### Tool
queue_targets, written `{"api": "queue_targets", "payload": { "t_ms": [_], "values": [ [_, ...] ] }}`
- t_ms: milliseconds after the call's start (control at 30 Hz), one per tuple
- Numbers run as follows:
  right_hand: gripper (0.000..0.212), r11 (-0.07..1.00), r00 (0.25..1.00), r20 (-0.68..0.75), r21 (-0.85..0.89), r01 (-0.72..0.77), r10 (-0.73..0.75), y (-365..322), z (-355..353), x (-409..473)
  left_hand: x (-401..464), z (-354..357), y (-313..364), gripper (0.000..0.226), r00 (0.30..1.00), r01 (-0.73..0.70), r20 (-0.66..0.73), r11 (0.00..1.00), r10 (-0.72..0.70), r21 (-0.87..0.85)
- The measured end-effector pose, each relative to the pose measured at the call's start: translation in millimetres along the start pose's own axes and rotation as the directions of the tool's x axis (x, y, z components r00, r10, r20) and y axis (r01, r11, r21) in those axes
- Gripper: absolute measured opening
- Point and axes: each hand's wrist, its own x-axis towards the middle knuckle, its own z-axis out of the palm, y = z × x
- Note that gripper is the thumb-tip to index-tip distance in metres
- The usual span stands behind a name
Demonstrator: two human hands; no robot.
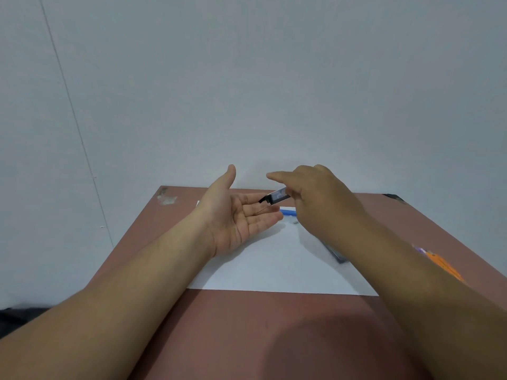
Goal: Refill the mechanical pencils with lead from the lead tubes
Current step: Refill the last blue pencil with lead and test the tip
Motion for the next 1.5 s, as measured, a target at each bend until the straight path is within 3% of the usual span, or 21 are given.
{"api": "queue_targets", "payload": {
  "t_ms": [233, 500, 833, 967, 1300, 1500],
  "values": [
    [0.063, 0.98, 0.994, -0.075, 0.188, -0.07, 0.086, 10, 17, -10, -1, 3, -1, 0.085, 0.998, -0.018, -0.056, 0.995, 0.023, 0.098],
    [0.049, 0.928, 0.968, -0.136, 0.339, -0.153, 0.209, 17, 19, -15, 3, 2, -5, 0.052, 0.98, -0.064, -0.166, 0.958, 0.113, 0.279],
    [0.04, 0.771, 0.922, -0.116, 0.593, -0.234, 0.369, 16, 17, -21, 5, 2, -11, 0.014, 0.946, -0.169, -0.171, 0.869, 0.275, 0.464],
    [0.039, 0.716, 0.907, -0.09, 0.648, -0.261, 0.412, 18, 17, -20, 4, 0, -8, 0.013, 0.932, -0.203, -0.164, 0.841, 0.323, 0.502],
    [0.033, 0.495, 0.808, -0.045, 0.81, -0.315, 0.588, 47, 11, -21, 1, -3, 0, 0.01, 0.926, -0.257, -0.163, 0.887, 0.339, 0.384],
    [0.032, 0.472, 0.8, -0.025, 0.818, -0.328, 0.599, 46, 11, -20, 3, 0, -3, 0.022, 0.918, -0.299, -0.117, 0.853, 0.38, 0.427]
  ]
}}
